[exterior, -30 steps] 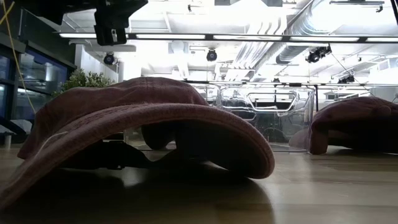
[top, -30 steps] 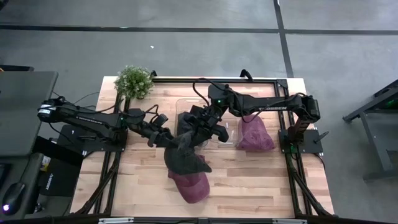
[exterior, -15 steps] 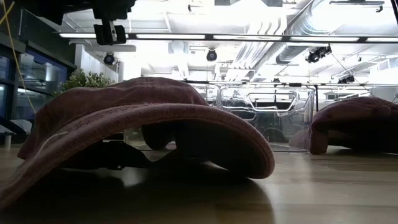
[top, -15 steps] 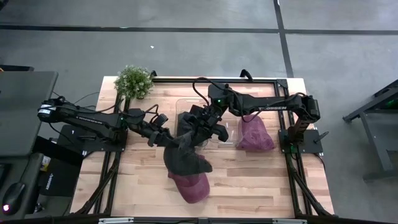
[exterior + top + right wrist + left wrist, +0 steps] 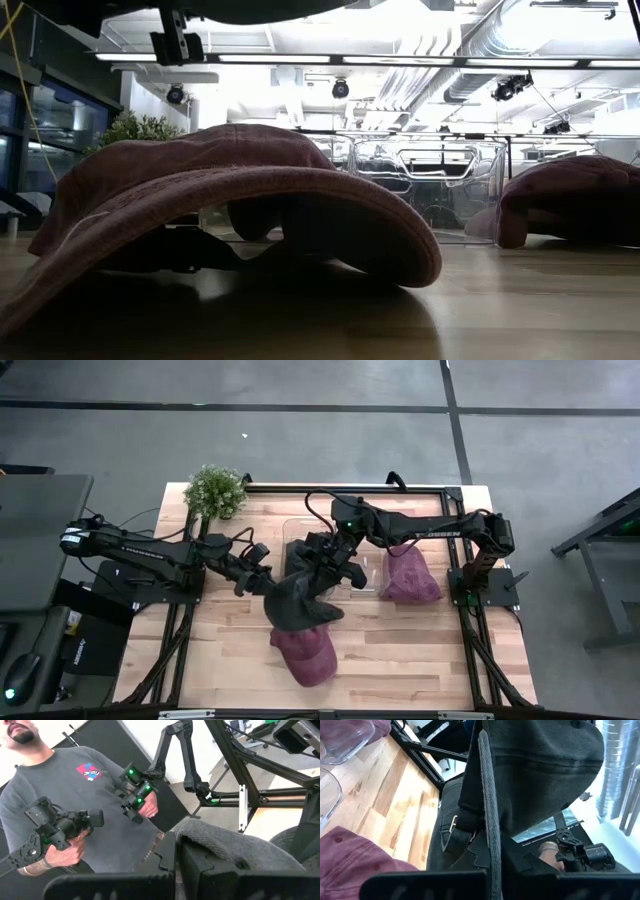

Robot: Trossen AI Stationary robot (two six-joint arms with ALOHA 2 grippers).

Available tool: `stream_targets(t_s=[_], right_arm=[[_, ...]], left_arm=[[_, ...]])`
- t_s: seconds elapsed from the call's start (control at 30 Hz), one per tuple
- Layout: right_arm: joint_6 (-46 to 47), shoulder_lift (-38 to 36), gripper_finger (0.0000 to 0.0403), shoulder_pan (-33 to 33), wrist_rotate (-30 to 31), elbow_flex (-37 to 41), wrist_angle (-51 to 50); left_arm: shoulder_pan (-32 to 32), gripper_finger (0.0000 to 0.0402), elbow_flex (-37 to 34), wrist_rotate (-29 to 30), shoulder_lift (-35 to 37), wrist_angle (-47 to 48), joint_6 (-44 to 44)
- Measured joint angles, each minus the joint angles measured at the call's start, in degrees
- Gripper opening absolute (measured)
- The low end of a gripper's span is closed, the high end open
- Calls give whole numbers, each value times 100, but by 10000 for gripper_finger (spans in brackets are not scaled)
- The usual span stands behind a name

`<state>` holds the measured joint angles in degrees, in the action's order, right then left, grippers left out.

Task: Pick & Place hat
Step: Put the black cap into the left transparent bin

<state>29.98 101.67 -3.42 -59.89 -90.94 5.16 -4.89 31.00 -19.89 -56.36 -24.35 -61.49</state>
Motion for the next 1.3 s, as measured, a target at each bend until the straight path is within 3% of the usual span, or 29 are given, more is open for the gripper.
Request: stream_targets(t_s=[0.33, 0.8, 1.1, 1.3], right_arm=[[197, 0, 31, 0, 85, -4, 39], [623, 0, 125, -107, -881, -16, -57], [-131, -235, 129, -477, -1198, -26, -1659], [-1007, -539, 129, -838, -958, -25, -2909]], left_arm=[[0, 1, -13, -148, -10, 32, 30], [0, 0, -17, -277, -13, 10, -7], [2, 0, -26, -492, -17, -267, -39], [2, 0, -26, -482, -15, -259, -37]])
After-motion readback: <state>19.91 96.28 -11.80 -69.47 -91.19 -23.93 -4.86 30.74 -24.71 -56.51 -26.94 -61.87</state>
